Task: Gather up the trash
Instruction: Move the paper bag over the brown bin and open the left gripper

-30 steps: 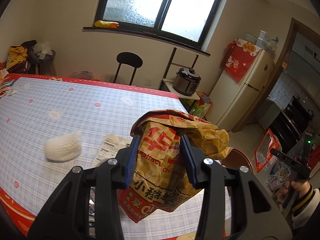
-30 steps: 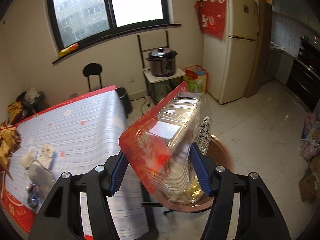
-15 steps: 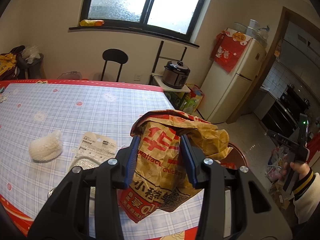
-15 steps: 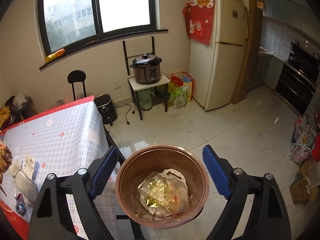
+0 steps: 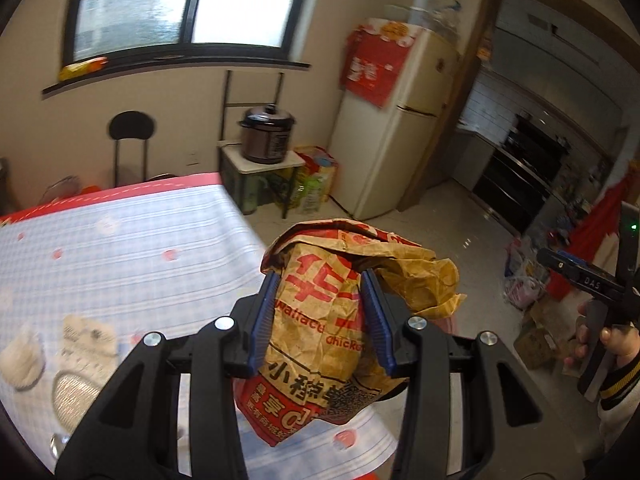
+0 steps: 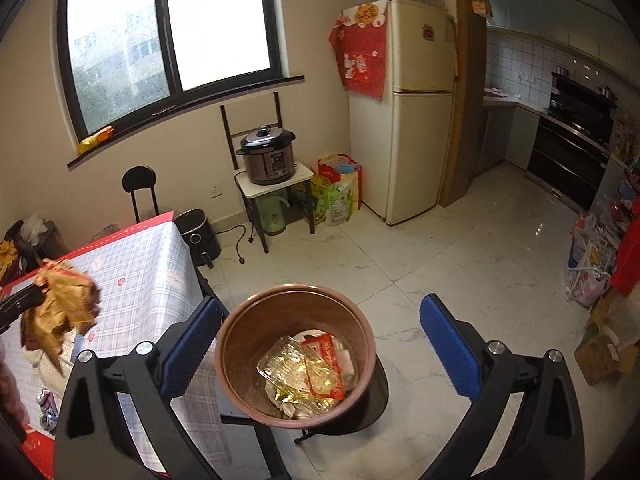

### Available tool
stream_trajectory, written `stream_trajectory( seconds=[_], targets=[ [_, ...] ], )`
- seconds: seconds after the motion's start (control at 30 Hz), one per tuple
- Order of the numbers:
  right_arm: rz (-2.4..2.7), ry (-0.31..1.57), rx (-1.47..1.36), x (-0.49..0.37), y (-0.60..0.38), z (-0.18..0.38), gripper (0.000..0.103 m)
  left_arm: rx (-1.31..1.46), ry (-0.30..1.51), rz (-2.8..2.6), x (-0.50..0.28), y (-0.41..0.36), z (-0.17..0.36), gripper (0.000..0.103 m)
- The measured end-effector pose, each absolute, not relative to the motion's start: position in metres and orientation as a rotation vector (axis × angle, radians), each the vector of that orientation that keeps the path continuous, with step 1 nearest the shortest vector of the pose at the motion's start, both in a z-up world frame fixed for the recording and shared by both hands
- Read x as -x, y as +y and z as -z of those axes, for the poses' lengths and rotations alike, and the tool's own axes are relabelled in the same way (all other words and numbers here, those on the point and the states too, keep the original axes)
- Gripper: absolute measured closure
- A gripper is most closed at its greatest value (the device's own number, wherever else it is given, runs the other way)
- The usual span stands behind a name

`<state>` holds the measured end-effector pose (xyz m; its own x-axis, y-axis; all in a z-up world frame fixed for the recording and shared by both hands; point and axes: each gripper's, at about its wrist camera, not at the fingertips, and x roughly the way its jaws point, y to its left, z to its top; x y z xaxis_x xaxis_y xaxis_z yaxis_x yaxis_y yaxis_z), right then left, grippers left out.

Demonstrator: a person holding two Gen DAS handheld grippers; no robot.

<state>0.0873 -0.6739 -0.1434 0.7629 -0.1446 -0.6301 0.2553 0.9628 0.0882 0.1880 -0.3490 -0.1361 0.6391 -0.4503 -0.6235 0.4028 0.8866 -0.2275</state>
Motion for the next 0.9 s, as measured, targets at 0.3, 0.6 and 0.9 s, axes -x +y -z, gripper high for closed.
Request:
stream_trajectory(
  seconds=[0.3, 0.6, 0.9],
  targets=[
    [0.326, 0.683, -0.214, -0.050, -0.716, 0.150, 0.005, 0.031, 0.753, 0.678, -0.229, -0.469, 0.153, 0.029],
    [0.371, 0.669, -0.265, -0.032, -0.727, 0.149, 0.005, 0.005, 0.654, 0.696, -0.219, -0.480, 0.126, 0.006],
    [0.288, 0.667, -0.287, -0.049, -0.679, 0.141, 0.005, 0.050, 0.650, 0.460, -0.204, -0.349, 0.103, 0.006]
  ],
)
